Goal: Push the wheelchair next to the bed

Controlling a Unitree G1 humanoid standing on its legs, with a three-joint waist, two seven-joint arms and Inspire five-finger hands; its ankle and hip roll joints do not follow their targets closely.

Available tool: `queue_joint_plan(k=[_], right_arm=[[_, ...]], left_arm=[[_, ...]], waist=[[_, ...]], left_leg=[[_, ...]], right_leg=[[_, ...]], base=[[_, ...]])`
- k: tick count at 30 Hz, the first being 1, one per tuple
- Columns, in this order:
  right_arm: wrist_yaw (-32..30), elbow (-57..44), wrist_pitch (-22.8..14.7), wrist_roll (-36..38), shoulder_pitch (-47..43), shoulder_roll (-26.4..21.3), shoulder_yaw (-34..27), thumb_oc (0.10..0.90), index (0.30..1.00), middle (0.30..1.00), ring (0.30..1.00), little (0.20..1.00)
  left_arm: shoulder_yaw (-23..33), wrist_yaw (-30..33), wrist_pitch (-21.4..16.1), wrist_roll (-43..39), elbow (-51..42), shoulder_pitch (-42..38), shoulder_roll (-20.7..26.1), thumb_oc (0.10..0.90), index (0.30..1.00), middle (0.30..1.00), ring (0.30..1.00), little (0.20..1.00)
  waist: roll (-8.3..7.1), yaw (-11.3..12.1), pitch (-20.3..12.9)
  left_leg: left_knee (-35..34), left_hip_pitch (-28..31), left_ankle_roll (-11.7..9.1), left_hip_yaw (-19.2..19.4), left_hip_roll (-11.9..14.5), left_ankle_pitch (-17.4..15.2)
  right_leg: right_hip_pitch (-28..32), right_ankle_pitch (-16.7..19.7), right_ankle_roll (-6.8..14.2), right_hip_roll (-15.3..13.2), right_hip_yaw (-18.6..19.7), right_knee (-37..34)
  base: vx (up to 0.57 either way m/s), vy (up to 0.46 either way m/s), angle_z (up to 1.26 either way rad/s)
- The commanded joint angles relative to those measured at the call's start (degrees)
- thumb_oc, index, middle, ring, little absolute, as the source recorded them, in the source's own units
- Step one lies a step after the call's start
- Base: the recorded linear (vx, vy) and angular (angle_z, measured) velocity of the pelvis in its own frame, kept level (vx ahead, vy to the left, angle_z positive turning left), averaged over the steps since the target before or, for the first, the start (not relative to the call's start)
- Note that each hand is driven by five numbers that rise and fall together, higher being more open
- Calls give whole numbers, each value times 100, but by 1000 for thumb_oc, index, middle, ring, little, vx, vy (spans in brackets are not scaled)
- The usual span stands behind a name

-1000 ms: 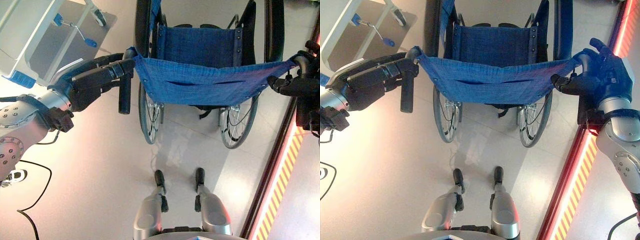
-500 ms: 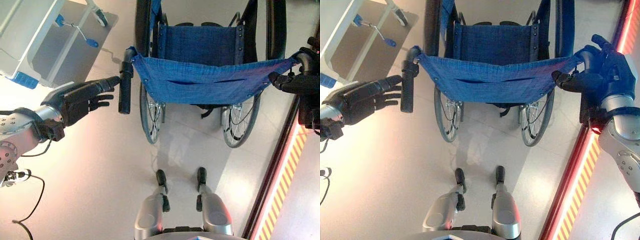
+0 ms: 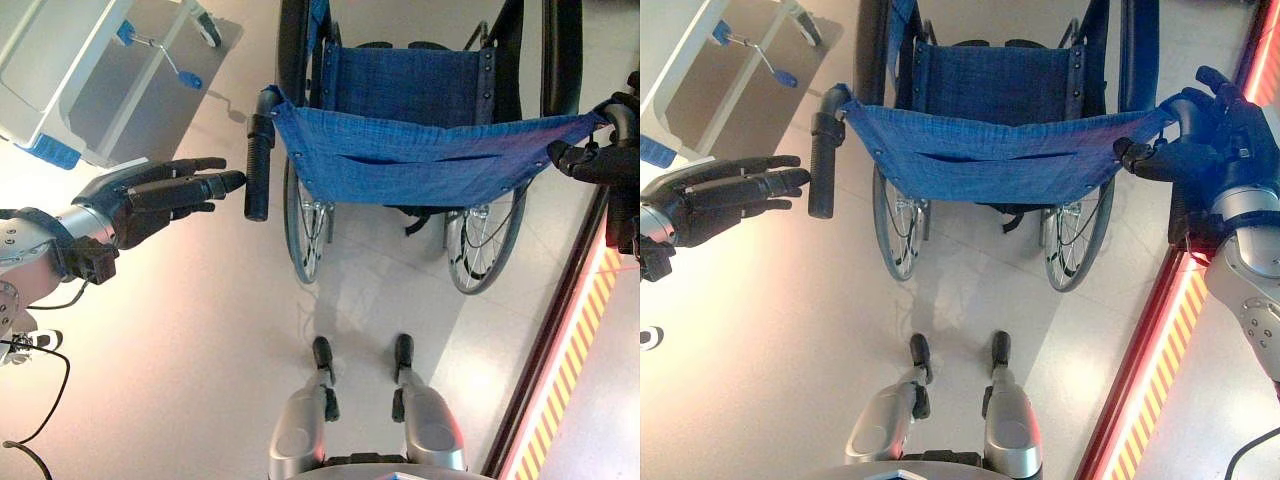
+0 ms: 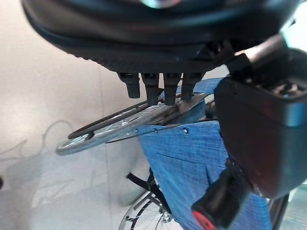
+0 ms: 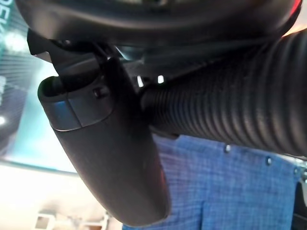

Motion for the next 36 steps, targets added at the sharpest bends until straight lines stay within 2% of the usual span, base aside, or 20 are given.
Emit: queue_joint_plan(k=[1, 5, 11, 19, 22, 28, 33, 36], right_arm=[[-113, 59, -495, 159, -607, -528, 1, 800, 900, 900, 900, 900], [-113, 61, -443, 106, -653, -432, 47, 800, 900, 900, 900, 900], [-27, 60, -430, -33, -587, -257, -22, 800, 900, 900, 900, 900], [52, -32, -289, -122, -594, -131, -150, 800, 900, 900, 900, 900], [57, -67, -278, -120, -614, -137, -154, 800, 900, 900, 900, 900], [13, -93, -239, 7, -684, -233, -138, 800, 900, 900, 900, 900], [-65, -101, -311, 153, -637, -341, -99, 800, 900, 900, 900, 900], [-52, -69, -397, 178, -597, -364, -72, 800, 900, 900, 900, 900]], left_arm=[[338, 335, -847, -479, -103, -593, 464, 800, 900, 900, 900, 900], [121, 669, -1132, -796, -172, -957, 325, 800, 900, 900, 900, 900], [119, 1157, -1436, -964, -317, -1176, 107, 800, 900, 900, 900, 900], [394, 1481, -1369, -1172, -412, -1121, -264, 800, 900, 900, 900, 900], [411, 1333, -1222, -1085, -445, -1076, -301, 800, 900, 900, 900, 900], [184, 540, -621, -764, -461, -1035, -148, 800, 900, 900, 900, 900], [-99, 63, -510, -590, -525, -991, 121, 800, 900, 900, 900, 900], [-214, 58, -557, -683, -576, -968, 202, 800, 900, 900, 900, 900]], waist=[[-140, -48, -442], [-157, -75, -442], [-169, -105, -458], [-189, -116, -449], [-193, -115, -434], [-191, -113, -391], [-177, -118, -365], [-162, -135, -359]], left_leg=[[210, -184, -216, 149, -78, 63], [179, -151, -205, 159, -88, 46], [160, -130, -201, 188, -96, 34], [219, -156, -205, 238, -79, 13], [239, -175, -204, 257, -71, 12], [268, -214, -184, 264, -75, 18], [275, -196, -170, 267, -78, 20], [244, -166, -169, 284, -86, 23]], right_leg=[[-258, -61, 35, -147, 53, 492], [-264, -57, 39, -121, 94, 490], [-285, -66, 25, -99, 122, 510], [-327, -107, -17, -86, 138, 578], [-349, -111, -18, -85, 128, 597], [-385, -85, -4, -83, 115, 620], [-364, -53, 20, -95, 117, 607], [-340, -35, 36, -101, 123, 577]], base=[[0, 0, 0], [0, 0, 0], [1, 4, -1], [-4, 6, -2], [0, 0, 0], [0, 0, 0], [0, 0, 0], [0, 0, 0]])
